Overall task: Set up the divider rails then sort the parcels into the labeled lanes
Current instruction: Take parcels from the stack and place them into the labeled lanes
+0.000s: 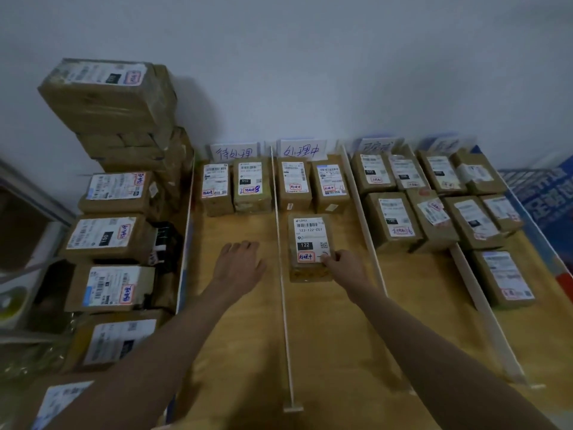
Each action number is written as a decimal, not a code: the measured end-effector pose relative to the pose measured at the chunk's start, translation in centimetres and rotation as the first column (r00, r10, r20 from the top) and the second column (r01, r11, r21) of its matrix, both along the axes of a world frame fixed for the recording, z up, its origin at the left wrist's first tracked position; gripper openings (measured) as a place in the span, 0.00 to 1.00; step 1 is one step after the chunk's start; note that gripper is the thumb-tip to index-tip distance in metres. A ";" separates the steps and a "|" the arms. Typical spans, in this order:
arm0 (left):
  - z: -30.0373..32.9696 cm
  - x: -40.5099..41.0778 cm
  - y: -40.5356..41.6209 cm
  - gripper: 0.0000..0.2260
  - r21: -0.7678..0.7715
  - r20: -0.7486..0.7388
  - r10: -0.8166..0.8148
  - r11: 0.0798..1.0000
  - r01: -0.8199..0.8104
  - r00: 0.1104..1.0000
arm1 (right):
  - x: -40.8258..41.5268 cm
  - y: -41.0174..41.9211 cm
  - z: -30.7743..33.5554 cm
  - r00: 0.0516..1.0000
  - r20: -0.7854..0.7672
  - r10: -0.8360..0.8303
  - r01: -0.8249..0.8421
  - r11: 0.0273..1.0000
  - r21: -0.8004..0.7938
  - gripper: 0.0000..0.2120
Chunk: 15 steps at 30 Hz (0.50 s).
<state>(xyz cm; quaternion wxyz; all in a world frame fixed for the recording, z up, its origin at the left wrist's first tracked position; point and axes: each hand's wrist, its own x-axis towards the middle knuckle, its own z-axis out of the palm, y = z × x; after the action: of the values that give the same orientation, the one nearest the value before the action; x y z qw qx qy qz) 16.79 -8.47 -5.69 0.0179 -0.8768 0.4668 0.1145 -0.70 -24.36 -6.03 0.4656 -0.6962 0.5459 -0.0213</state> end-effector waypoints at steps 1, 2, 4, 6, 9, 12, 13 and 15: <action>-0.4 -0.1 -0.5 0.22 0.000 0.006 0.014 1.000 -0.014 1.000 | 0.3 -0.6 -0.5 1.000 -0.009 0.018 -0.018 1.000 -0.009 0.13; -0.8 -0.3 -1.0 0.22 0.003 0.007 0.030 1.000 -0.030 1.000 | 0.6 -1.2 -1.0 0.999 -0.012 0.033 -0.033 0.999 -0.013 0.13; -1.7 -0.4 -1.8 0.22 0.024 -0.001 0.063 0.998 -0.063 0.998 | 1.3 -2.3 -2.5 0.999 -0.015 0.047 -0.047 0.999 -0.015 0.14; -2.7 -0.5 -2.2 0.23 0.057 -0.005 0.088 0.995 -0.088 0.996 | 2.2 -3.2 -4.0 0.999 -0.023 0.044 -0.044 0.999 -0.001 0.15; -4.0 -0.3 -2.7 0.23 0.095 -0.014 0.119 0.989 -0.117 0.993 | 3.5 -4.3 -6.1 0.999 -0.027 0.038 -0.037 0.998 0.050 0.15; -4.9 0.2 -2.8 0.23 0.141 0.000 0.137 0.981 -0.136 0.991 | 4.8 -5.3 -7.9 0.999 -0.023 0.044 -0.042 0.997 0.066 0.15; -5.1 0.4 -2.8 0.23 0.152 0.002 0.143 0.978 -0.141 0.990 | 5.1 -5.7 -8.6 0.999 -0.029 0.044 -0.042 0.997 0.071 0.16; -5.4 0.4 -2.7 0.23 0.166 0.000 0.148 0.975 -0.146 0.989 | 5.8 -6.3 -9.9 0.998 -0.039 0.048 -0.044 0.996 0.082 0.16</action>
<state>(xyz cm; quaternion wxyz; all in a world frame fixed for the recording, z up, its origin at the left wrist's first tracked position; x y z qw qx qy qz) 17.21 -11.16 -11.09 0.0792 -0.9037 0.3895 0.1592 5.09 -30.61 -15.92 0.4826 -0.6894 0.5395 0.0260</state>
